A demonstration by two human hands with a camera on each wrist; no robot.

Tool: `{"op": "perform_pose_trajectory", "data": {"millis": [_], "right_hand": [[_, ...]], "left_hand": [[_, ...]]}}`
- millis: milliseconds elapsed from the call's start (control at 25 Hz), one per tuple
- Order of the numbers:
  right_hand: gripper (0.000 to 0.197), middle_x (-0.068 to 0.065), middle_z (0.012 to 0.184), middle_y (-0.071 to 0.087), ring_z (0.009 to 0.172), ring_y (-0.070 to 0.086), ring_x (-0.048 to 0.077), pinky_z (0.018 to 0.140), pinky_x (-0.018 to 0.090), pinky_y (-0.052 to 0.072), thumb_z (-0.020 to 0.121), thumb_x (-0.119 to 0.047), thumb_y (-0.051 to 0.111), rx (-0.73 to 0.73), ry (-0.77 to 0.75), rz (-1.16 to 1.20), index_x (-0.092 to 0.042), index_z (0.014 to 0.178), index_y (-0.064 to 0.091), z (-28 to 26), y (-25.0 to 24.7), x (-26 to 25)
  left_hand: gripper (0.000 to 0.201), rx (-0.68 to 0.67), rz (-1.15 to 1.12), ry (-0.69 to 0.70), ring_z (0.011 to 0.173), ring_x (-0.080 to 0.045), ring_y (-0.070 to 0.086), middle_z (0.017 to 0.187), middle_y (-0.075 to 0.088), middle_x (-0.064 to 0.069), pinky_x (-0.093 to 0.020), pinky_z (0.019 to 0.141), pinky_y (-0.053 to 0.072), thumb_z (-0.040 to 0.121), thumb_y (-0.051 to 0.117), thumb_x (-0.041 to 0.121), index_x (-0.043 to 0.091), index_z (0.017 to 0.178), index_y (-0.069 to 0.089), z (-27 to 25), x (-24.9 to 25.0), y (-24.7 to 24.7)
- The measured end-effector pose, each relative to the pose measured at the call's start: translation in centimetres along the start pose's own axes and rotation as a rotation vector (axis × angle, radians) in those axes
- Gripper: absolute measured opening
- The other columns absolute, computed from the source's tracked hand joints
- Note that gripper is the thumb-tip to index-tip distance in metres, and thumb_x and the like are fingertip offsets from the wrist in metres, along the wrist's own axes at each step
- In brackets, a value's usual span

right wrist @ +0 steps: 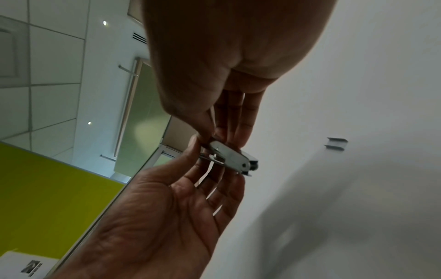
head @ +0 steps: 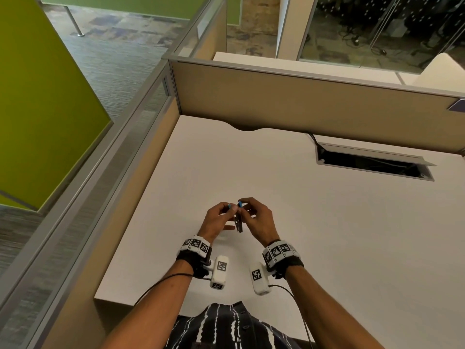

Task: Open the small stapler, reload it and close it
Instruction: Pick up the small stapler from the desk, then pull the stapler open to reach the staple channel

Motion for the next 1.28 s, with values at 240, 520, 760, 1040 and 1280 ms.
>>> {"op": "perform_pose_trajectory", "data": {"millis": [240, 520, 760, 1040, 1280], "right_hand": [[0.015, -0.001, 0.094, 0.080, 0.090, 0.078, 0.019, 0.081, 0.048, 0.068, 0.098, -0.029, 0.070, -0.034, 0.041, 0.027, -0.019, 0.106, 0.078, -0.2, -0.2, 0.0], [0.023, 0.009, 0.083, 0.079, 0.081, 0.079, 0.030, 0.072, 0.047, 0.069, 0.095, -0.036, 0.077, -0.085, 0.050, 0.055, -0.013, 0.091, 0.075, -0.4, -1.1, -0.3], [0.019, 0.012, 0.084, 0.079, 0.080, 0.079, 0.031, 0.075, 0.048, 0.069, 0.096, -0.028, 0.079, 0.007, 0.061, 0.081, -0.010, 0.092, 0.075, -0.1, -1.7, -1.1], [0.007, 0.012, 0.090, 0.081, 0.081, 0.083, 0.022, 0.082, 0.045, 0.069, 0.096, -0.010, 0.077, -0.034, 0.049, 0.100, -0.009, 0.103, 0.075, -1.1, -3.2, -1.5], [0.011, 0.004, 0.082, 0.083, 0.076, 0.080, 0.017, 0.077, 0.040, 0.067, 0.088, -0.015, 0.081, -0.168, 0.036, -0.033, -0.014, 0.098, 0.077, -2.8, -1.7, -0.9]], "left_hand": [[0.008, 0.002, 0.187, 0.143, 0.096, -0.035, 0.078, 0.101, 0.074, -0.011, -0.036, 0.074, 0.067, 0.101, 0.072, 0.023, 0.017, 0.099, 0.067, -0.4, 0.1, -0.2], [0.016, -0.162, 0.091, 0.095, 0.102, -0.041, 0.077, 0.105, 0.066, -0.012, -0.051, 0.085, 0.068, 0.104, 0.068, 0.017, 0.003, 0.109, 0.063, -1.1, 0.0, -0.1], [0.015, -0.088, -0.109, 0.038, 0.095, -0.023, 0.076, 0.099, 0.070, -0.009, -0.038, 0.078, 0.068, 0.107, 0.063, 0.018, 0.004, 0.109, 0.064, -1.7, 0.2, -0.8], [0.013, 0.139, -0.476, -0.019, 0.100, -0.029, 0.080, 0.105, 0.080, -0.012, -0.035, 0.080, 0.068, 0.109, 0.060, 0.021, 0.011, 0.114, 0.065, -1.1, 0.1, -4.4], [0.029, 0.112, -0.565, -0.019, 0.111, -0.029, 0.078, 0.123, 0.079, -0.019, -0.034, 0.093, 0.063, 0.113, 0.050, 0.026, 0.004, 0.125, 0.065, -1.3, 0.4, -3.9]]}}
Point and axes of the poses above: each hand's wrist, its own z-axis towards the middle knuckle, its own y-axis out of the palm, x = y × z, the point moved 3 cm from there along z, towards the middle knuckle
